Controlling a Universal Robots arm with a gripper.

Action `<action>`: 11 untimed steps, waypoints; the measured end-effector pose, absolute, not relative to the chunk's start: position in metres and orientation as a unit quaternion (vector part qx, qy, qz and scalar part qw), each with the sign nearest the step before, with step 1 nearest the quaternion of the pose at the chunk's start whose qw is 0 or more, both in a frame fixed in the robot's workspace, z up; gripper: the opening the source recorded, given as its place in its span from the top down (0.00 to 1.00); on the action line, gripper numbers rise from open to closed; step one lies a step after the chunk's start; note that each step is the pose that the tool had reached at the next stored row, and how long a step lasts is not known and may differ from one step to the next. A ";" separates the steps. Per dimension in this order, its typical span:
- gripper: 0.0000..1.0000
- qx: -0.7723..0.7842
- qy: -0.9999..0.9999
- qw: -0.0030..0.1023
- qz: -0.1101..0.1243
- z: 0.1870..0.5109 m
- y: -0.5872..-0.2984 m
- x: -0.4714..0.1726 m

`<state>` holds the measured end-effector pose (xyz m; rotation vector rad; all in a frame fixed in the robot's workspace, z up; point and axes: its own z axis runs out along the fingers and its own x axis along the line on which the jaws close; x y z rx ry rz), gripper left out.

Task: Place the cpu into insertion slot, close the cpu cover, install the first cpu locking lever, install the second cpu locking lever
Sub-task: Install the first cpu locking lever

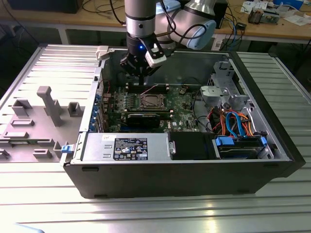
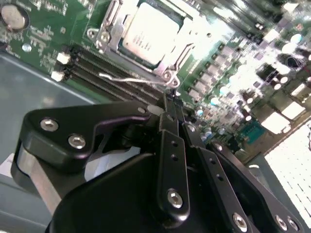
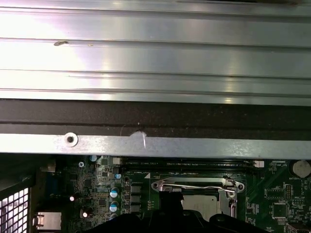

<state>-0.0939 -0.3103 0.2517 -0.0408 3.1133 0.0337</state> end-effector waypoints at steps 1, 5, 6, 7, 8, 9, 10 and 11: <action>0.89 -0.011 0.999 0.014 0.041 0.246 -0.313 -0.085; 0.89 -0.011 0.999 0.014 0.041 0.244 -0.313 -0.081; 0.89 -0.011 0.999 0.014 0.041 0.242 -0.313 -0.080; 0.89 -0.011 0.999 0.014 0.040 0.241 -0.313 -0.080; 0.89 -0.011 0.999 0.014 0.040 0.240 -0.313 -0.080; 0.89 -0.012 0.999 0.014 0.040 0.238 -0.313 -0.080; 0.89 -0.015 0.999 0.014 0.039 0.237 -0.313 -0.079; 0.89 -0.016 0.999 0.014 0.039 0.236 -0.312 -0.078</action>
